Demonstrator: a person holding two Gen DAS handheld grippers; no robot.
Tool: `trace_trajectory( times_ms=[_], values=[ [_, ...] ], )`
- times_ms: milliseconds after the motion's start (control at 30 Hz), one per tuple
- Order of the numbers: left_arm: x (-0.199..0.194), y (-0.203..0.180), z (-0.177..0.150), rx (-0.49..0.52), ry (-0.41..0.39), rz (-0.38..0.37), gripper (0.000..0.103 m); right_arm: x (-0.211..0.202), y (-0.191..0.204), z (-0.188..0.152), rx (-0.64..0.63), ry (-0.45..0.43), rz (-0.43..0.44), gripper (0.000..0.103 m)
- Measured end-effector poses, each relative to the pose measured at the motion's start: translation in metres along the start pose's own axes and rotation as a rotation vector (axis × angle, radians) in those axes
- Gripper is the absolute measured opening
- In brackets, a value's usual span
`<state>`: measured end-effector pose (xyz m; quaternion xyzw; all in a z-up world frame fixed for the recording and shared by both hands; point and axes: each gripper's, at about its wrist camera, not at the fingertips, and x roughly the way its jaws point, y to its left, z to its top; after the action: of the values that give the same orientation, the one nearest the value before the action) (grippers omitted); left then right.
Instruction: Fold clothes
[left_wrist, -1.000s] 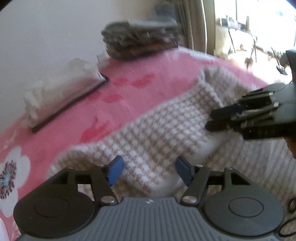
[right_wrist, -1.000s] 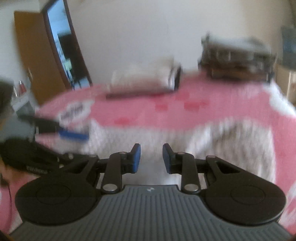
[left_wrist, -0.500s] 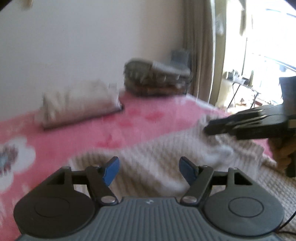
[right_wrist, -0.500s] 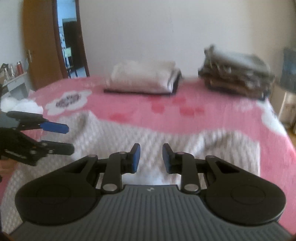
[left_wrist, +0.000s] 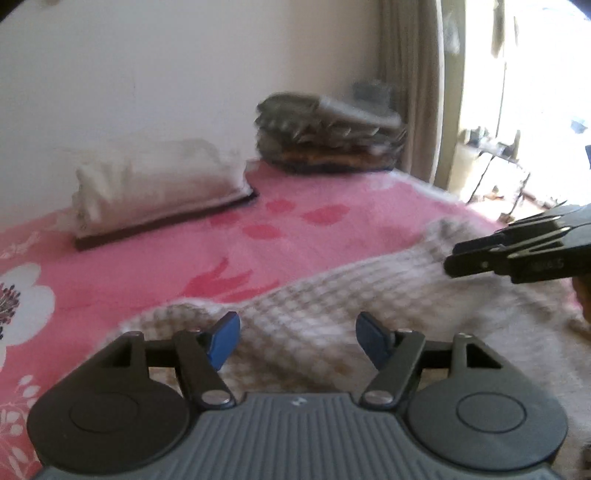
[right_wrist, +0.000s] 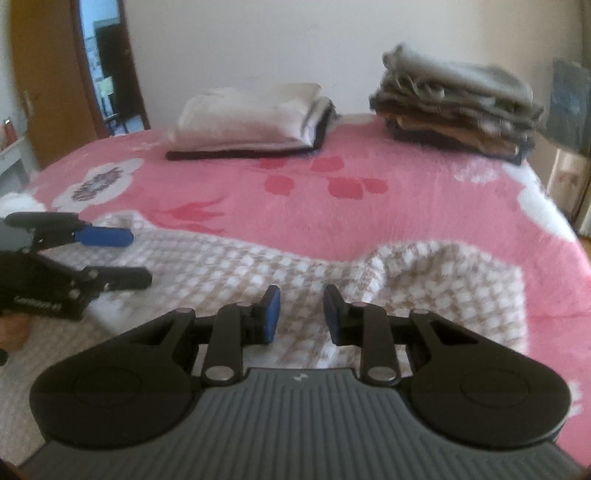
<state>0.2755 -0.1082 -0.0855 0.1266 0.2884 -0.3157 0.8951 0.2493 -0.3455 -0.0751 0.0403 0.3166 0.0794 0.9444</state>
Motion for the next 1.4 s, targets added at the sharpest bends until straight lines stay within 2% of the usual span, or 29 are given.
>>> trace_trajectory(
  times_ms=[67,133,200,267,333,367,433,500,567,633,700,833,933,1000,1133,1267,1400],
  values=[
    [0.004,-0.013,-0.004,0.094,0.033,0.009,0.078,-0.012,0.006,-0.003,-0.030,-0.005,0.024,0.025],
    [0.007,-0.026,-0.008,0.185,0.066,0.019,0.082,-0.005,0.010,-0.013,-0.080,0.036,0.011,0.025],
    [0.012,-0.023,-0.009,0.155,0.071,0.024,0.083,0.010,0.007,-0.028,-0.098,0.049,0.008,0.026],
    [0.001,-0.018,0.001,0.071,0.065,0.030,0.078,0.005,0.003,-0.024,-0.043,0.042,0.019,0.025],
    [-0.013,-0.027,0.006,0.108,0.010,0.067,0.079,-0.011,0.010,-0.016,-0.037,0.021,0.006,0.026],
    [-0.009,-0.033,0.007,0.143,0.034,0.077,0.079,-0.016,0.014,-0.016,-0.043,0.020,0.005,0.026],
    [0.014,-0.043,0.004,0.175,0.171,0.120,0.080,-0.014,0.023,-0.024,-0.085,0.050,0.017,0.026],
    [0.014,-0.039,0.005,0.090,0.185,0.149,0.083,-0.004,0.026,-0.032,-0.101,0.088,0.008,0.026],
    [-0.010,-0.031,0.011,-0.017,0.182,0.177,0.081,-0.010,0.021,-0.028,-0.027,0.087,0.010,0.026],
    [-0.034,-0.023,0.017,-0.120,0.179,0.206,0.081,-0.032,0.018,-0.017,0.062,0.077,0.013,0.026],
    [-0.065,-0.025,0.018,-0.085,0.197,0.277,0.081,-0.062,0.018,-0.015,0.101,0.061,0.025,0.026],
    [-0.140,-0.038,0.026,0.018,0.224,0.356,0.081,-0.136,0.017,-0.038,0.154,0.050,0.054,0.026],
    [-0.201,-0.049,0.031,0.057,0.259,0.397,0.084,-0.196,0.018,-0.067,0.204,0.034,0.053,0.026],
    [-0.236,-0.053,0.026,0.016,0.322,0.368,0.084,-0.233,0.020,-0.087,0.234,0.026,0.044,0.027],
    [-0.278,-0.079,-0.018,-0.074,0.384,0.261,0.084,-0.281,0.034,-0.126,0.294,0.061,0.066,0.027],
    [-0.295,-0.108,-0.105,-0.252,0.450,0.131,0.083,-0.294,0.064,-0.162,0.329,0.127,0.136,0.027],
    [-0.292,-0.121,-0.190,-0.442,0.549,0.119,0.070,-0.298,0.091,-0.187,0.325,0.156,0.157,0.027]
  ],
)
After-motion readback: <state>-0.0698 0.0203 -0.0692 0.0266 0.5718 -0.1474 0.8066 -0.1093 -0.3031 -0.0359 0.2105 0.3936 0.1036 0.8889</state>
